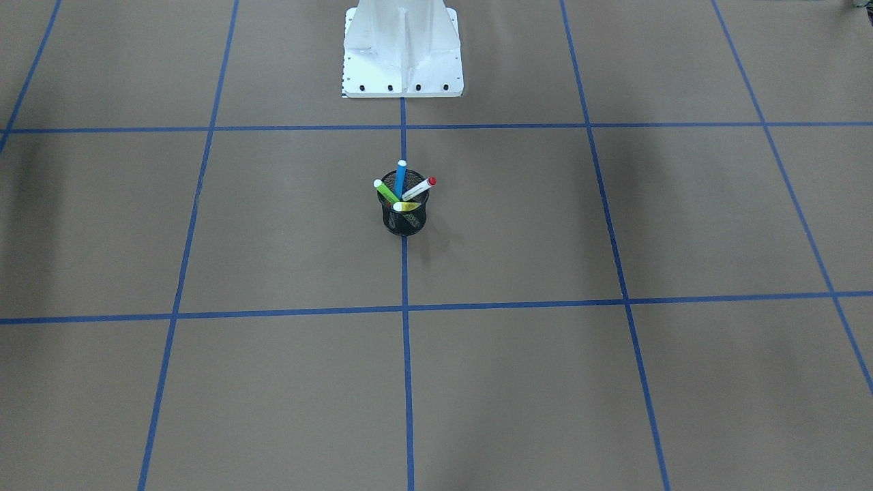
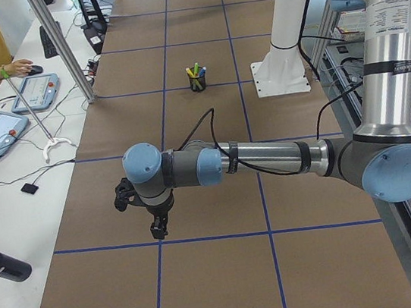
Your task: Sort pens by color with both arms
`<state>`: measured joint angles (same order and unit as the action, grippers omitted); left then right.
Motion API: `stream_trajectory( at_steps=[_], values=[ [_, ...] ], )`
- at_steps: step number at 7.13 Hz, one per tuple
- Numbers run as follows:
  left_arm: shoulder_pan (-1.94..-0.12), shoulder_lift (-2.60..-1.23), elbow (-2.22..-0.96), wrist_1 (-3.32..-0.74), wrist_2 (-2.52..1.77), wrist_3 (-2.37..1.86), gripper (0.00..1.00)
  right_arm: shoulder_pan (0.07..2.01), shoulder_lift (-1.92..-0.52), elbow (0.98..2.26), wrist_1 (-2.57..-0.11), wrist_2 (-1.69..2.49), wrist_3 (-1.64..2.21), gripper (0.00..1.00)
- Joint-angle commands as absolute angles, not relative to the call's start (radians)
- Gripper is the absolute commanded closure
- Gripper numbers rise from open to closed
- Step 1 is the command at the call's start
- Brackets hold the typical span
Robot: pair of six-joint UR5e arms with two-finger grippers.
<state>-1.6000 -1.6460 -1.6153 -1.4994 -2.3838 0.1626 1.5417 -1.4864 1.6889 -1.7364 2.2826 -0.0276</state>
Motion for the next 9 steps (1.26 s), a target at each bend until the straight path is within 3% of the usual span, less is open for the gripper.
stream_trajectory(
  at_steps=[1,9],
  values=[
    [-1.6,-1.646,-1.63,-1.497,-2.382,0.166,0.0,1.542,-1.486,1.689,-1.736,2.283,-0.028,0.0],
    [-1.592,-1.724,-1.707,-1.61,-2.384,0.164,0.0,1.415,-1.39,1.736,-1.735,2.37,-0.025,0.0]
  ],
)
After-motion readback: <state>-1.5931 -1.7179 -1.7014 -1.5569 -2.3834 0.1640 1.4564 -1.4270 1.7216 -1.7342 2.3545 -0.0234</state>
